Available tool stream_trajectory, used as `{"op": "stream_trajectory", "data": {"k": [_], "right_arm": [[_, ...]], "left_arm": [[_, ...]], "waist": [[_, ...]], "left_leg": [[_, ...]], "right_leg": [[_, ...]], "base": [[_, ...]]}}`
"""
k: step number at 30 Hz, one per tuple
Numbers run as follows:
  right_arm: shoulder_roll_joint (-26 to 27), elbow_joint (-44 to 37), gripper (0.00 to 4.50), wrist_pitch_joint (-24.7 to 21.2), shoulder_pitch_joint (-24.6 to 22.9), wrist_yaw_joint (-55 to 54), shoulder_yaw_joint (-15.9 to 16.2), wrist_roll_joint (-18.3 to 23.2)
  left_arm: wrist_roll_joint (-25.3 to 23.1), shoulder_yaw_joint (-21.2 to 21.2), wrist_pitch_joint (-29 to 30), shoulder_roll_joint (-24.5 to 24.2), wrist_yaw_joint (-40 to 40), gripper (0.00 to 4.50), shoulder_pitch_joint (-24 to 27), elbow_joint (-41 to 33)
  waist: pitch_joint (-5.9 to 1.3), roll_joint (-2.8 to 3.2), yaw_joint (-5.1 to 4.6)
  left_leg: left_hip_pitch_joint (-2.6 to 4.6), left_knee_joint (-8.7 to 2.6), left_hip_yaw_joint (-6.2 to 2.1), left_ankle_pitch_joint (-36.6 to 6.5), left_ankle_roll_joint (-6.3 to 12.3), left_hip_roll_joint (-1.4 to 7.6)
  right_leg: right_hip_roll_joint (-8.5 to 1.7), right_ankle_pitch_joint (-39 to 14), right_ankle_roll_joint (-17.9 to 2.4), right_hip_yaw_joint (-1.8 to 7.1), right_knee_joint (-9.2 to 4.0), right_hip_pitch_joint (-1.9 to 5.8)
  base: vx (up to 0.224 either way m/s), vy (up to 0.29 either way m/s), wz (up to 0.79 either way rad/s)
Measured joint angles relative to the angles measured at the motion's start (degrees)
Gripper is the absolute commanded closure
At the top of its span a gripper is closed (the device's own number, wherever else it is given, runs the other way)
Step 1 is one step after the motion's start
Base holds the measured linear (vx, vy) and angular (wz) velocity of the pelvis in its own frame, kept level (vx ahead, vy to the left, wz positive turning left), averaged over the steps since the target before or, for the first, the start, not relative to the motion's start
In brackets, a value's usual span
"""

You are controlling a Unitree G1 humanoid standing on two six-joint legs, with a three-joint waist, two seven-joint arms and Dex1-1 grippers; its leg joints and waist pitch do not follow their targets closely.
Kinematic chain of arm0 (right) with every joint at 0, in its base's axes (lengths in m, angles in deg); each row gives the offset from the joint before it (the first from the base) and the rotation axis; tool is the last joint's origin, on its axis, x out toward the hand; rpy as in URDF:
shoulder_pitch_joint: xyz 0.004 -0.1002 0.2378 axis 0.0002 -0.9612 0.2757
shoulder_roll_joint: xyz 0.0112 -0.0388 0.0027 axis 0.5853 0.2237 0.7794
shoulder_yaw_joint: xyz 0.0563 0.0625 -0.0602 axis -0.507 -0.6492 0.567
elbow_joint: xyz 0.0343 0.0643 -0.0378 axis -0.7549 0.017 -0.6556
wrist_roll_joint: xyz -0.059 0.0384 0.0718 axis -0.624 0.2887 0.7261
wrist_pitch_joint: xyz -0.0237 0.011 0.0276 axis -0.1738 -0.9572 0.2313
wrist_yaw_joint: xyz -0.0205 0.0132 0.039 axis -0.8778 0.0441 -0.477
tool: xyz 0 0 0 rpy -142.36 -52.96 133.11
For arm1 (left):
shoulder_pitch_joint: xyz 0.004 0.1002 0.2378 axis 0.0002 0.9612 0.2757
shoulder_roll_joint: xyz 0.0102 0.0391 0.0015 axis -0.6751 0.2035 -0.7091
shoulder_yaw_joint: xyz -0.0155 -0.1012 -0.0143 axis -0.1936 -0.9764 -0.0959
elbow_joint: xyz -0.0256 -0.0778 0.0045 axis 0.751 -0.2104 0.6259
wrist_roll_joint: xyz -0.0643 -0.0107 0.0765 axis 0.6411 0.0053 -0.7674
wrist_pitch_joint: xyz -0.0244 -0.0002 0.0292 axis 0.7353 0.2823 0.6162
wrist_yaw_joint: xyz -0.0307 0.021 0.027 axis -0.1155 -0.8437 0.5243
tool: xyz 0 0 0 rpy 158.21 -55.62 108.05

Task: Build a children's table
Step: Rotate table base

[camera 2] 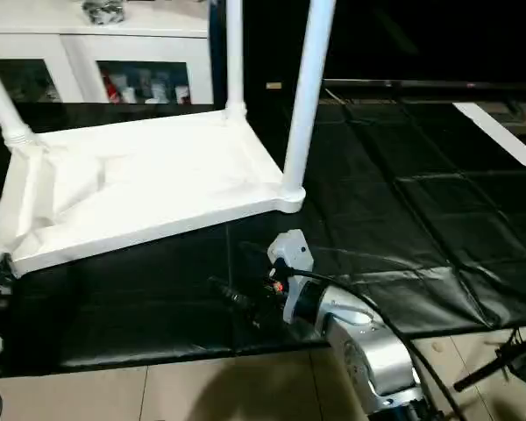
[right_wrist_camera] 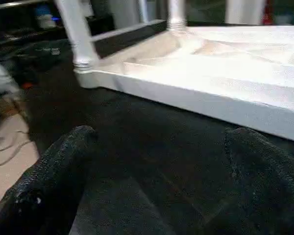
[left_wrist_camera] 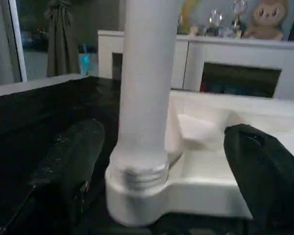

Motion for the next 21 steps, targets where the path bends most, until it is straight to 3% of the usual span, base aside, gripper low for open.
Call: {"op": "stream_trajectory", "data": {"k": [8, 15, 21], "right_arm": [[-1.0, -1.5, 0.00, -1.6, -0.1, 2.4, 1.3, 1.0], [-1.3, -1.7, 0.00, -1.7, -0.1, 2.8, 2.2, 1.0], [-1.4, -1.7, 0.00, -1.7, -0.1, 2.7, 2.2, 1.0]], "left_arm": [[2.7, -0.1, 4.4, -5.3, 1.6, 0.07, -7.7, 6.1], [5.2, -0.2, 7.9, -10.1, 5.6, 0.07, -12.7, 11.2], [6.9, -1.4, 10.8, -14.6, 7.4, 0.07, -17.4, 18.4]], "waist": [[-0.01, -0.01, 0.10], [0.03, 0.09, 1.46], [0.18, 0.32, 1.44]], "left_leg": [[0.02, -0.01, -0.01, 0.0, -0.01, 0.00], [0.05, 0.03, -0.02, 0.0, -0.01, 0.01], [0.22, 0.03, -0.03, 0.0, -0.01, 0.01]], "right_leg": [[0.02, 0.0, 0.0, 0.01, 0.04, -0.01], [0.02, 0.0, 0.0, 0.02, 0.07, 0.05], [0.01, 0.0, 0.0, 0.02, 0.09, 0.25]], "base": [[0.000, 0.000, 0.00], [0.000, 0.000, 0.00], [0.000, 0.000, 0.00]]}}
